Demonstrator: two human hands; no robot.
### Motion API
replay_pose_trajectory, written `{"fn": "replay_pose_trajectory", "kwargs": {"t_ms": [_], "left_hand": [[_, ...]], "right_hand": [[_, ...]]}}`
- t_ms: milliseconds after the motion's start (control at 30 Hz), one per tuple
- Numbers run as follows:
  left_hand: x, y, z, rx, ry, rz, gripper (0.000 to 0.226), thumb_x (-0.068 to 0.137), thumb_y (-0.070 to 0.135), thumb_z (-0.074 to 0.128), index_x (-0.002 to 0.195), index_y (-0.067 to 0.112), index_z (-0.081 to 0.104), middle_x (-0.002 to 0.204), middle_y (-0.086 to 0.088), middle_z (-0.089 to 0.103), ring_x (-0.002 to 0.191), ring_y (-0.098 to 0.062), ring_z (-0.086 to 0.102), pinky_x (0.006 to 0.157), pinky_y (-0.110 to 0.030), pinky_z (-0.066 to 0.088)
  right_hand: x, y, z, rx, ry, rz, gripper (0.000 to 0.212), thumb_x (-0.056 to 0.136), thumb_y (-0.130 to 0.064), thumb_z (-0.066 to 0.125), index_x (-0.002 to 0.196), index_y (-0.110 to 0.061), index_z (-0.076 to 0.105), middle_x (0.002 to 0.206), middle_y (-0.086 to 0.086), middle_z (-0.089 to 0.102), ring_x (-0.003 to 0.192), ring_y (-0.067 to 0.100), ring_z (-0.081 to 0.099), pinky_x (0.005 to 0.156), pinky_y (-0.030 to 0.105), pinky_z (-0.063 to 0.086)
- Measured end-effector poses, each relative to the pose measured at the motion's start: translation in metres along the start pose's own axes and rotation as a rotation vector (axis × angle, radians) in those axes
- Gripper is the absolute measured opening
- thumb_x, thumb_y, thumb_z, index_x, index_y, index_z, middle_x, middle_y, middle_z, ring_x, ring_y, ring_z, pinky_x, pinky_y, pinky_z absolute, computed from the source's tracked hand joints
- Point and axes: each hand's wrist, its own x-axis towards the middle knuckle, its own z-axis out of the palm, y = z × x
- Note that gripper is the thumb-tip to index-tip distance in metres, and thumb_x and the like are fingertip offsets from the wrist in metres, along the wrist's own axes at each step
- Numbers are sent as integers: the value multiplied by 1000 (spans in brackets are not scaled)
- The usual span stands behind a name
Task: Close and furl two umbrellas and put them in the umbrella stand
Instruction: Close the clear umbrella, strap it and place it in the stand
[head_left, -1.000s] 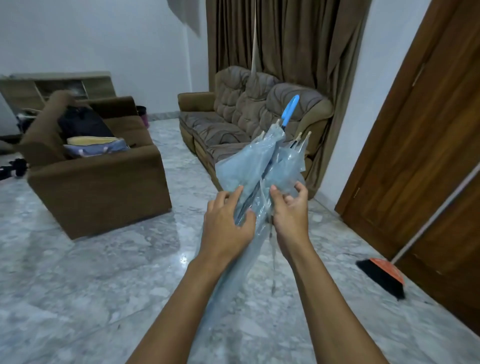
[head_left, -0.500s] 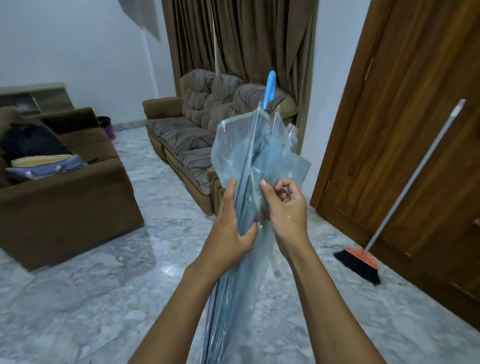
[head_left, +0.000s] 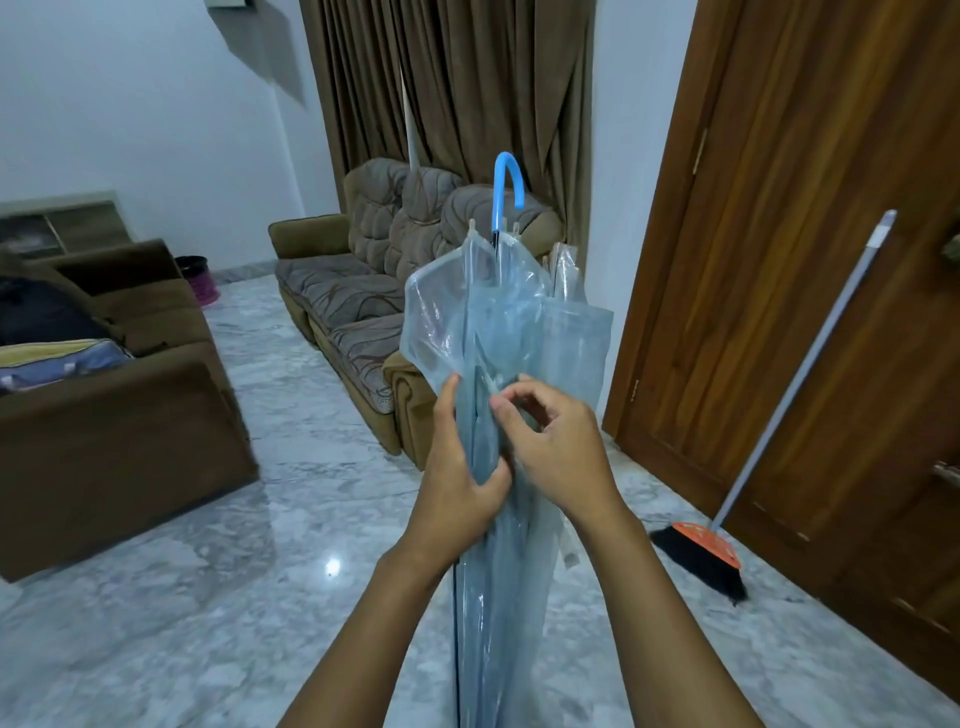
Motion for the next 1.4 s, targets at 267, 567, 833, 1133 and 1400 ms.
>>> {"fn": "replay_pose_trajectory", "kwargs": {"t_ms": [267, 567, 833, 1133, 1400], "left_hand": [[24, 6, 41, -7, -19, -76, 104, 66, 55, 78, 148, 46, 14, 149, 5, 37, 134, -10, 44, 107, -37, 43], [53, 10, 46, 89, -100, -77, 120, 68, 36, 84, 149, 46, -4, 121, 37, 38, 127, -4, 44, 105, -31, 42], [70, 10, 46, -46, -145, -85, 122, 71, 20, 86, 151, 30, -5, 119, 44, 21, 97, 44, 30, 76, 10, 32], [85, 6, 39, -84, -211, -81, 134, 52, 40, 94, 145, 48, -2, 151, 15, 31, 135, 2, 39, 108, -21, 38], [95, -3, 45, -34, -20, -17, 91, 83, 10, 73, 148, 31, 12, 129, 26, 38, 111, 27, 41, 86, 5, 34]], "right_hand": [[15, 9, -34, 329, 18, 99, 13, 99, -23, 60, 94, -12, 64, 83, 0, 68, 78, 13, 66, 71, 27, 56], [38, 10, -53, 451, -60, 220, 14, 101, -22, 55, 96, -13, 63, 94, 2, 71, 89, 11, 68, 72, 26, 57], [67, 0, -68, 367, -131, 233, 21, 101, -28, 54, 92, -14, 67, 75, -10, 70, 77, 4, 68, 62, 26, 59], [88, -10, -72, 289, -186, 249, 36, 103, -38, 47, 75, -20, 61, 73, -13, 67, 76, -1, 66, 62, 28, 58], [92, -4, -66, -406, 4, 20, 41, 103, -43, 45, 80, -21, 70, 94, 0, 61, 86, 13, 58, 80, 33, 45]]}}
